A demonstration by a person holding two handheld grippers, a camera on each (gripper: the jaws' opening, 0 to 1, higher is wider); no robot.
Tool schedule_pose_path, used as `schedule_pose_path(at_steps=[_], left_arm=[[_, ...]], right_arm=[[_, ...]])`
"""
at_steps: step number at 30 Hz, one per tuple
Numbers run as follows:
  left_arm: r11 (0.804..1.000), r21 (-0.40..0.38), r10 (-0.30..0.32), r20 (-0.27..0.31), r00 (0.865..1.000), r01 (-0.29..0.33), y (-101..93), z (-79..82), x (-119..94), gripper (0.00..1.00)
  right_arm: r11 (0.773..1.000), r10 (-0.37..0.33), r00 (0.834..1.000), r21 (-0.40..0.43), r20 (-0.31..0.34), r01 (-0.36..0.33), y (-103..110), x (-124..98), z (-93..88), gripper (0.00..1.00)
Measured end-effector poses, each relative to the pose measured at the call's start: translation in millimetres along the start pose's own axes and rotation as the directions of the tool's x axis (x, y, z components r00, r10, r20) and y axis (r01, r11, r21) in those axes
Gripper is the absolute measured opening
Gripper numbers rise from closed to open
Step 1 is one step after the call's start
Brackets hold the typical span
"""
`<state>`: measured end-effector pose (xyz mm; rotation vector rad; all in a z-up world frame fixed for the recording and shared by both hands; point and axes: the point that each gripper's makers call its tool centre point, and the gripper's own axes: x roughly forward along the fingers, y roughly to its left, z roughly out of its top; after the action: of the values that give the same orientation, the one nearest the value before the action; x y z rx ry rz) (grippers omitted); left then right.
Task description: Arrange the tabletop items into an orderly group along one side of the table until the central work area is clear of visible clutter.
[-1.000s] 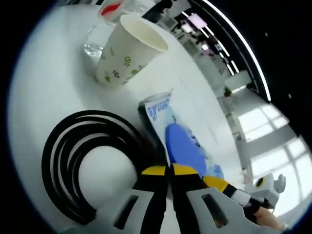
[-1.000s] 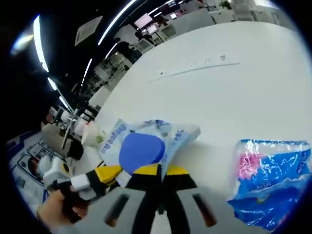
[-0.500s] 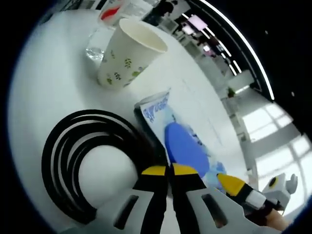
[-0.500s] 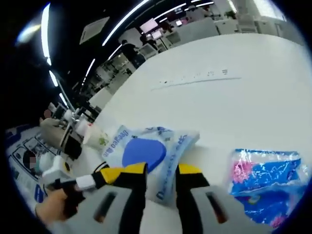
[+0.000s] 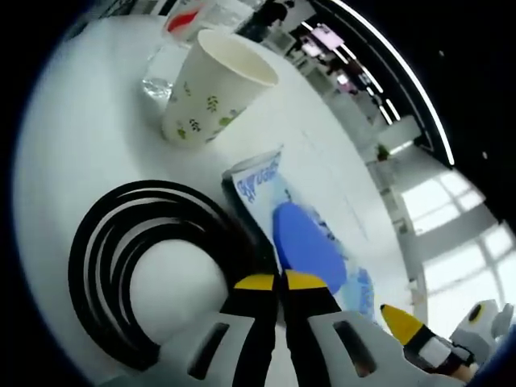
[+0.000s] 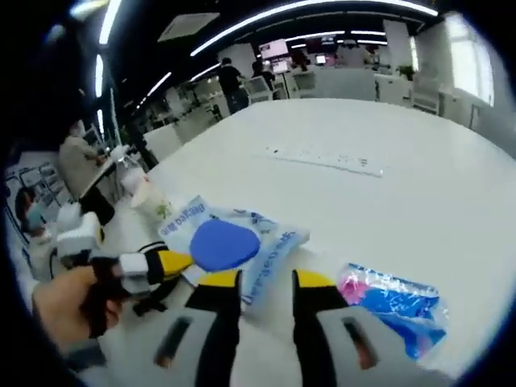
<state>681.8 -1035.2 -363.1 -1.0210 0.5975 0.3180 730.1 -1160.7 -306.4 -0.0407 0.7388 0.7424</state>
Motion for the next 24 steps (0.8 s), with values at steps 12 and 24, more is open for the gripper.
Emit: schedule_pose_path(at_steps=[12,24], left_arm=[[0.999,0.032,-0.027,0.011,1.000,0.027,-4.9,3.8,-4,0.02],[0.996,0.078,-0.050,0.052,0.997,0.046,-15.1,9.7,-19,0.26]], right_arm=[[0.984,0.173,0.984,-0.046,0.033,-0.172,50,5,2.9,0.18],[0.980,0.201,0.979,-0.022,0.036,-0.200,51,-6,-5.6,0.21]])
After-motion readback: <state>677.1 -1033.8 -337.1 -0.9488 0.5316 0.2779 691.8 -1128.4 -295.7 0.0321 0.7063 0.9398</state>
